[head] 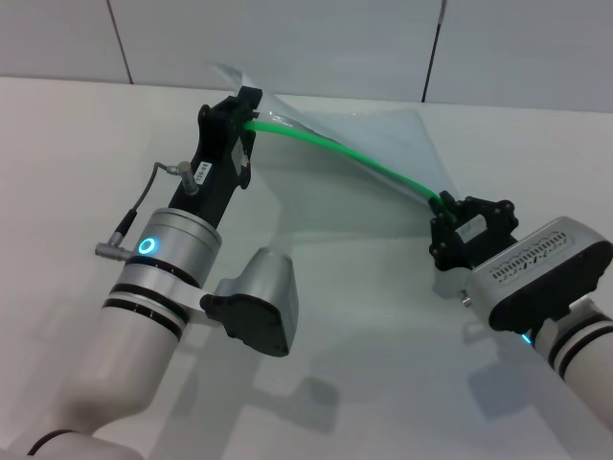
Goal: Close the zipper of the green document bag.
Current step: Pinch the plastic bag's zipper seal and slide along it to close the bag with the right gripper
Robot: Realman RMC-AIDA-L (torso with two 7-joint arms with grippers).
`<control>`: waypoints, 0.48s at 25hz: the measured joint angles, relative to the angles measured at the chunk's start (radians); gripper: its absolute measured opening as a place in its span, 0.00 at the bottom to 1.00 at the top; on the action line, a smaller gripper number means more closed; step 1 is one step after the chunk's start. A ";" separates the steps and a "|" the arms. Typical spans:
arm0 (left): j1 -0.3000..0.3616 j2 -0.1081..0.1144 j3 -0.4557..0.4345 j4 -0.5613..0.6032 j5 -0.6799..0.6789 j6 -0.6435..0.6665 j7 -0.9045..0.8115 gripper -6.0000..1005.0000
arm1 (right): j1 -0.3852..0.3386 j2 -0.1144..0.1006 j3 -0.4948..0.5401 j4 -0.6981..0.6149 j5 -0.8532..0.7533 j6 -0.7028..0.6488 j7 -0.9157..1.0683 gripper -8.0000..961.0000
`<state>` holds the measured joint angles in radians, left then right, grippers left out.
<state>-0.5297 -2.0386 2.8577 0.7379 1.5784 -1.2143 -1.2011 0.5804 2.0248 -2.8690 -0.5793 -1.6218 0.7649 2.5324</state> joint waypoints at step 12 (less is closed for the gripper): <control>0.000 0.001 0.000 0.000 -0.001 0.000 0.000 0.09 | 0.003 0.000 0.001 0.037 0.070 -0.020 0.000 0.13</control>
<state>-0.5297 -2.0372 2.8578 0.7378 1.5773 -1.2141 -1.2011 0.5830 2.0248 -2.8679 -0.5419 -1.5516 0.7447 2.5327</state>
